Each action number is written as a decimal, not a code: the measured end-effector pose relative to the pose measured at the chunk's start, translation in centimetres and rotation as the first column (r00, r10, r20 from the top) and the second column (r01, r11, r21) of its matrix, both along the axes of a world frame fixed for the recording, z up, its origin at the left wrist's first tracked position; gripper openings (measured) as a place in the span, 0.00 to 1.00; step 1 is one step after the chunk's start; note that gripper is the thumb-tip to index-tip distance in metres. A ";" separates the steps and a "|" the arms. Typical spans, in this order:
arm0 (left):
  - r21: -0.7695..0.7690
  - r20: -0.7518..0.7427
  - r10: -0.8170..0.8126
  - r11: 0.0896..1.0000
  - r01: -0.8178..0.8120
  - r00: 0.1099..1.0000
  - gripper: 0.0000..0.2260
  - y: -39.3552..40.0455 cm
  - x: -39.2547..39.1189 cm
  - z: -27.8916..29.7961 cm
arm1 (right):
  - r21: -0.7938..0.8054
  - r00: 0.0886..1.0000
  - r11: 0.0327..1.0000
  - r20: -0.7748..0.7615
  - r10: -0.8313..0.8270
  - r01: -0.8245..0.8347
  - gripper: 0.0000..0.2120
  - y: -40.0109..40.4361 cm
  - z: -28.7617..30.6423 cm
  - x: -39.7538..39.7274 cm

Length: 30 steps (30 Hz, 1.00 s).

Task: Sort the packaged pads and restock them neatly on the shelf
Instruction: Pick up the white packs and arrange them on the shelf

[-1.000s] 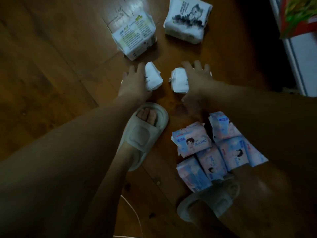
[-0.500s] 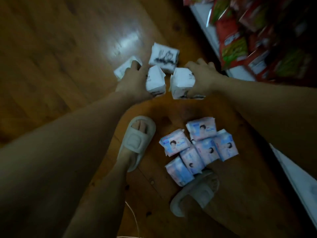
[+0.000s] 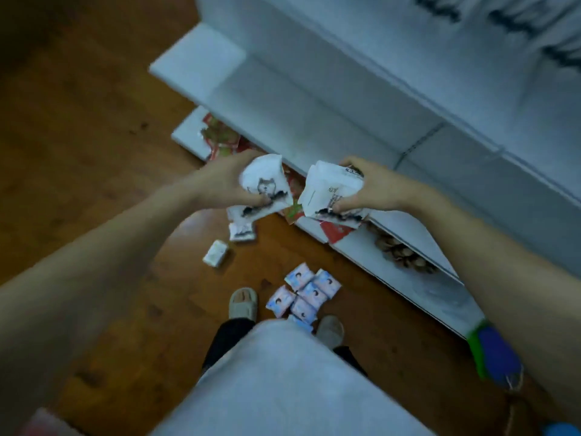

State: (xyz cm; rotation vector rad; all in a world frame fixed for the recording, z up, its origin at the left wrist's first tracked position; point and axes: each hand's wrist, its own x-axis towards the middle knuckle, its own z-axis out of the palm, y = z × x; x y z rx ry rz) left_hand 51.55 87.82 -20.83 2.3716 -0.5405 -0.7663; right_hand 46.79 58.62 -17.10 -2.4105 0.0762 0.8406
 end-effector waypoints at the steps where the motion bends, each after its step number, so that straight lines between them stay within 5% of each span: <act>1: 0.004 0.026 -0.053 0.999 0.053 0.998 0.40 -1.1 0.9 2.1 | -0.007 0.999 0.999 0.017 -0.031 0.031 0.35 -0.8 2.1 -0.5; 13: 0.109 0.398 -0.523 0.843 0.527 0.754 0.42 -17.2 5.3 19.9 | -0.086 0.875 0.935 0.391 -0.285 0.343 0.32 -10.4 17.6 -6.8; 23: 0.227 0.593 -0.481 0.870 0.438 0.646 0.41 -26.3 1.3 25.1 | -0.167 0.741 0.855 0.596 -0.309 0.491 0.40 -17.6 22.4 -10.2; 30: 0.248 0.674 -0.442 0.890 0.382 0.592 0.39 -30.4 0.7 24.4 | -0.170 0.710 0.802 0.593 -0.381 0.573 0.42 -21.6 20.7 -10.5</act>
